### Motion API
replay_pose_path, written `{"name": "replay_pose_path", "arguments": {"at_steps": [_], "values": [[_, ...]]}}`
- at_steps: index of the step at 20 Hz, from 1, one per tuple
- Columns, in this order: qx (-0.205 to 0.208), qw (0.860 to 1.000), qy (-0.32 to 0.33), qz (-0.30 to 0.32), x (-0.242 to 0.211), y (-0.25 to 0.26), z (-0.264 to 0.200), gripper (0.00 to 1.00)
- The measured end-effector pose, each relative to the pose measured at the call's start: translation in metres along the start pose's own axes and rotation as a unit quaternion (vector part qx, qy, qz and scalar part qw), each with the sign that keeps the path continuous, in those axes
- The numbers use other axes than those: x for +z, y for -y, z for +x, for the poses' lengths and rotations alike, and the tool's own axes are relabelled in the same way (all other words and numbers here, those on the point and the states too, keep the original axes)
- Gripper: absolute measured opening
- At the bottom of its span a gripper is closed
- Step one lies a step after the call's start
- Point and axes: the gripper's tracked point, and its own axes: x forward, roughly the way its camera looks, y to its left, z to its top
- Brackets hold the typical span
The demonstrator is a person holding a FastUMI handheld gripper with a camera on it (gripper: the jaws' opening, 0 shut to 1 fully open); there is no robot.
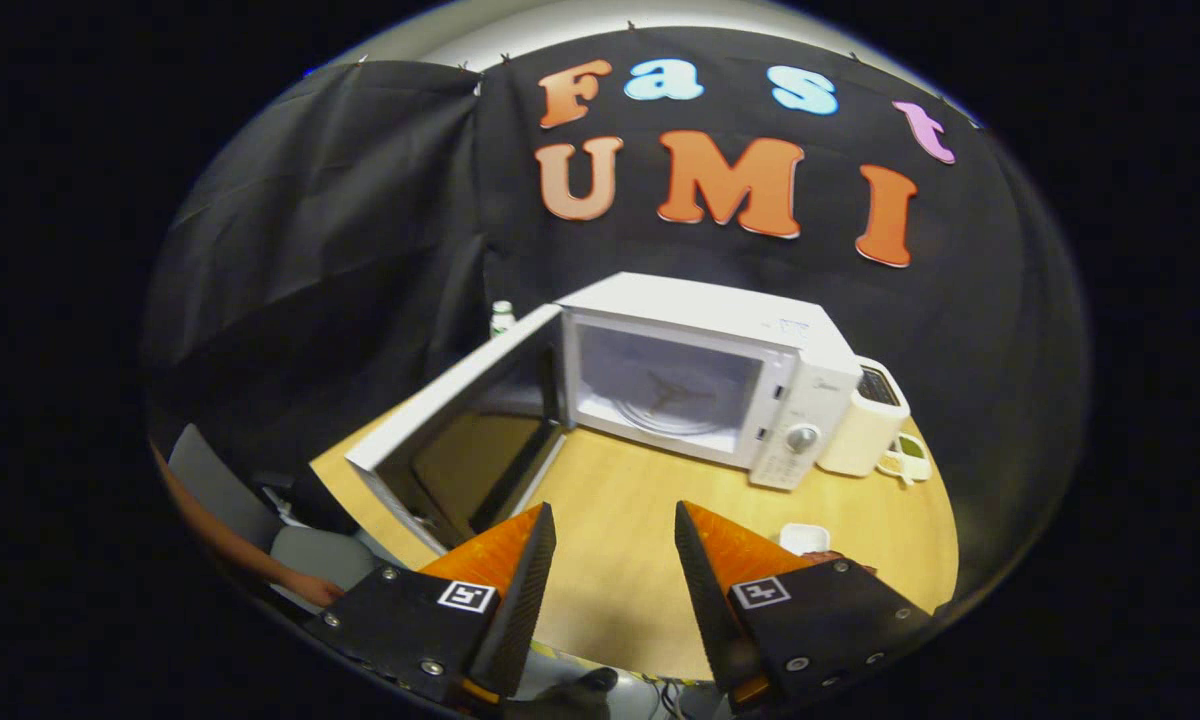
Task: Open the microwave, put the food inside, and close the microwave door.
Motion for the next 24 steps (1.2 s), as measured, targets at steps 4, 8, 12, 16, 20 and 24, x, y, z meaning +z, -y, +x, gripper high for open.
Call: {"name": "replay_pose_path", "arguments": {"at_steps": [4,8,12,16,20,24], "values": [[-0.027,0.997,-0.058,0.036,-0.048,0.093,0.019,0.86],[-0.041,0.993,-0.093,0.062,-0.076,0.171,0.039,0.91],[-0.018,0.988,-0.133,0.074,-0.097,0.206,0.056,0.91],[0.019,0.977,-0.190,0.095,-0.127,0.217,0.078,0.91],[0.042,0.962,-0.240,0.122,-0.153,0.217,0.096,0.84],[0.064,0.956,-0.251,0.139,-0.156,0.209,0.098,0.64]]}}
